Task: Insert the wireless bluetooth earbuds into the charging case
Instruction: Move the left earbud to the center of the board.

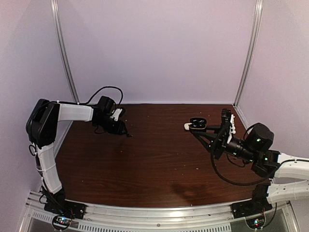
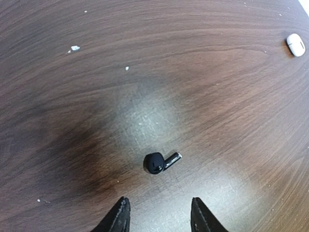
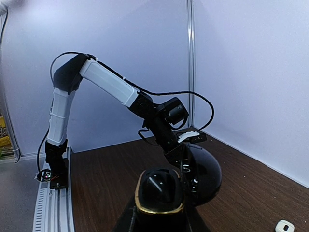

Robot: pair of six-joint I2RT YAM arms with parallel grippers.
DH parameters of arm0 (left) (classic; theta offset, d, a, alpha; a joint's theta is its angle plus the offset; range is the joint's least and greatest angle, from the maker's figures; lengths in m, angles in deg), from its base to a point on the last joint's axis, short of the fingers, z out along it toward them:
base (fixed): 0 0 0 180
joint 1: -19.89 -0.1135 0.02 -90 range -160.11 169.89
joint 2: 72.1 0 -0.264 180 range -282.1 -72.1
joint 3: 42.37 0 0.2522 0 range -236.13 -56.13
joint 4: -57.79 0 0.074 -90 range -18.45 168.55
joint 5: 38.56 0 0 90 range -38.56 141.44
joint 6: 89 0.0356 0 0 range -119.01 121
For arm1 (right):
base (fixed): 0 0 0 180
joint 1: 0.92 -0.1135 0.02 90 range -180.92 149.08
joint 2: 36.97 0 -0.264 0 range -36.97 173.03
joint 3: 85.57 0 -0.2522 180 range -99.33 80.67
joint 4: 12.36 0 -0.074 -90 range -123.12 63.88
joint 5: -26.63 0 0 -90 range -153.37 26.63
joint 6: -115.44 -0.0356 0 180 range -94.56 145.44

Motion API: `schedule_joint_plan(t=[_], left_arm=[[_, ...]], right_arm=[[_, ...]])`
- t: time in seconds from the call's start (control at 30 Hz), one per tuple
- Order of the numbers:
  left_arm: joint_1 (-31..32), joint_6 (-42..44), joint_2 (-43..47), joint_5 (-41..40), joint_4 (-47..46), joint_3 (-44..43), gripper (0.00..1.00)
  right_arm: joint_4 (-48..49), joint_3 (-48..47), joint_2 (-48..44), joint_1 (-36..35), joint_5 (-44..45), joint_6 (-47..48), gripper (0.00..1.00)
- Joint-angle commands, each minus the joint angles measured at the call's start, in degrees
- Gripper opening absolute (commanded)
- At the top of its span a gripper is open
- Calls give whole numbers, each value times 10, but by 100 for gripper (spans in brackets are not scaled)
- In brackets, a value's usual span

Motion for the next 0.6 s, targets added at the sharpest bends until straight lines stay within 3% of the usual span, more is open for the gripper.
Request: schedule_joint_plan(t=[0.0, 0.57], left_arm=[[10, -35, -20, -30, -22, -17, 44], [21, -82, -76, -54, -66, -43, 37]], right_arm=[[1, -18, -10, 4, 2, -1, 0], [-2, -16, -15, 5, 5, 0, 0]])
